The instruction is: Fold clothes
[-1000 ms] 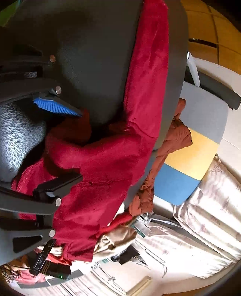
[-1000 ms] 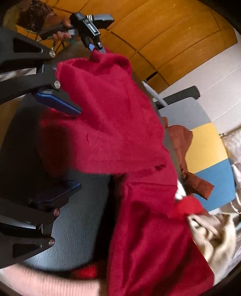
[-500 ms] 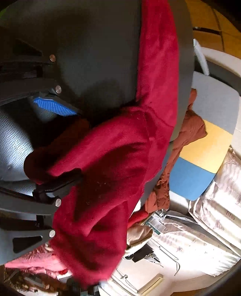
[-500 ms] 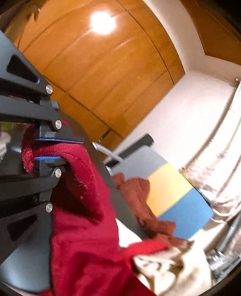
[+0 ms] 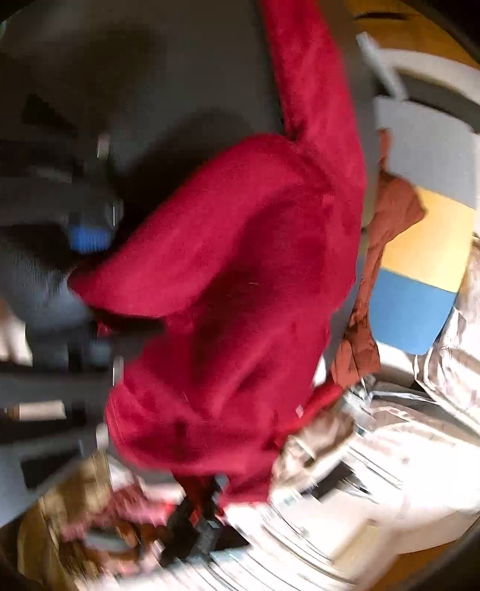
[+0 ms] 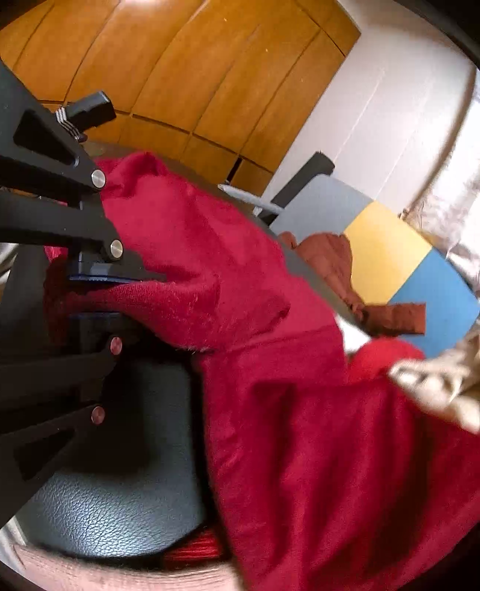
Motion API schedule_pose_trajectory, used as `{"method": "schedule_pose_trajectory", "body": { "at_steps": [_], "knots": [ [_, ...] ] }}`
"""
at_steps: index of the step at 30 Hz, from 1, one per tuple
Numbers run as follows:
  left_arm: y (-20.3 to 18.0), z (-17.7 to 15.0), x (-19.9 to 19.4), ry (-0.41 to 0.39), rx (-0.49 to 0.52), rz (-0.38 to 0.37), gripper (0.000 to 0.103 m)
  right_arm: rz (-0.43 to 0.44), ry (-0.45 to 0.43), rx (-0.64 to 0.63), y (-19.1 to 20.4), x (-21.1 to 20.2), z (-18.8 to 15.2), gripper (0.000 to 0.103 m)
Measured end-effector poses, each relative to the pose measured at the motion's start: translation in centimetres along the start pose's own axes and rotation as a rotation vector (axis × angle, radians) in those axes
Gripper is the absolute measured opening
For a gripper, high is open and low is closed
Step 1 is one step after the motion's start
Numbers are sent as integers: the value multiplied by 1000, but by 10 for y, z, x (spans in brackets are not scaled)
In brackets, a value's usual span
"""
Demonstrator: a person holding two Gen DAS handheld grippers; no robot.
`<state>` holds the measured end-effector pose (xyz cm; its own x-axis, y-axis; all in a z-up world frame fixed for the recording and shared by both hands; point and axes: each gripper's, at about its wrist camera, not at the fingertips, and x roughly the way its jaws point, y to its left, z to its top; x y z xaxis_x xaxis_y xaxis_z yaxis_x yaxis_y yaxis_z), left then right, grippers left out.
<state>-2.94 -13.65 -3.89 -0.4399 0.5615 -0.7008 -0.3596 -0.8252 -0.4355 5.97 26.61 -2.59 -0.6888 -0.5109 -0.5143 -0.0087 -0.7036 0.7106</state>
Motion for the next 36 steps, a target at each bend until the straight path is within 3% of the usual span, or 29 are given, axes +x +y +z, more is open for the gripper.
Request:
{"method": "schedule_pose_trajectory", "body": {
  "at_steps": [3, 7, 11, 14, 16, 18, 21, 22, 24, 26, 27, 29, 30, 31, 33, 36],
  "knots": [
    [0, 17, -25, -17, -30, -50, 18, 31, -42, -101, 28, -16, 12, 11],
    [5, 34, -85, -97, -103, -174, 16, 110, -77, -171, 58, -38, 22, 11],
    [29, 32, -107, -74, -207, -217, 16, 139, -43, -168, 59, -49, 18, 11],
    [46, 9, -79, 44, -299, -152, 16, 39, 52, -174, 42, -29, 10, 11],
    [56, -6, -59, 124, -360, -107, 16, -81, 165, -166, 26, -6, -3, 11],
    [67, -22, -40, 204, -421, -61, 16, -171, 220, -162, 16, 7, -11, 11],
    [50, -16, -74, 125, -331, -148, 18, -268, 230, -185, 5, 10, -17, 11],
    [46, -11, -92, 58, -311, -207, 20, -282, 219, -192, 5, 8, -14, 11],
    [50, -5, -113, -46, -347, -304, 24, -310, 194, -206, 4, 5, -8, 11],
    [57, -3, -120, -86, -371, -291, 26, -345, 152, -240, 11, 2, -2, 17],
    [60, -3, -117, -75, -380, -229, 26, -358, 125, -255, 16, 0, 0, 18],
    [64, -7, -106, -41, -396, -138, 26, -382, 17, -297, 32, -12, 2, 45],
    [64, -11, -99, -18, -404, -114, 27, -394, -41, -319, 41, -19, 3, 50],
    [63, -15, -92, 4, -404, -93, 27, -405, -100, -340, 49, -27, 4, 53],
    [59, -19, -79, 40, -368, 4, 27, -361, -129, -415, 69, -28, 5, 52],
    [44, -4, -66, 45, -270, 63, 27, -317, -75, -535, 93, -9, 5, 50]
  ]
}}
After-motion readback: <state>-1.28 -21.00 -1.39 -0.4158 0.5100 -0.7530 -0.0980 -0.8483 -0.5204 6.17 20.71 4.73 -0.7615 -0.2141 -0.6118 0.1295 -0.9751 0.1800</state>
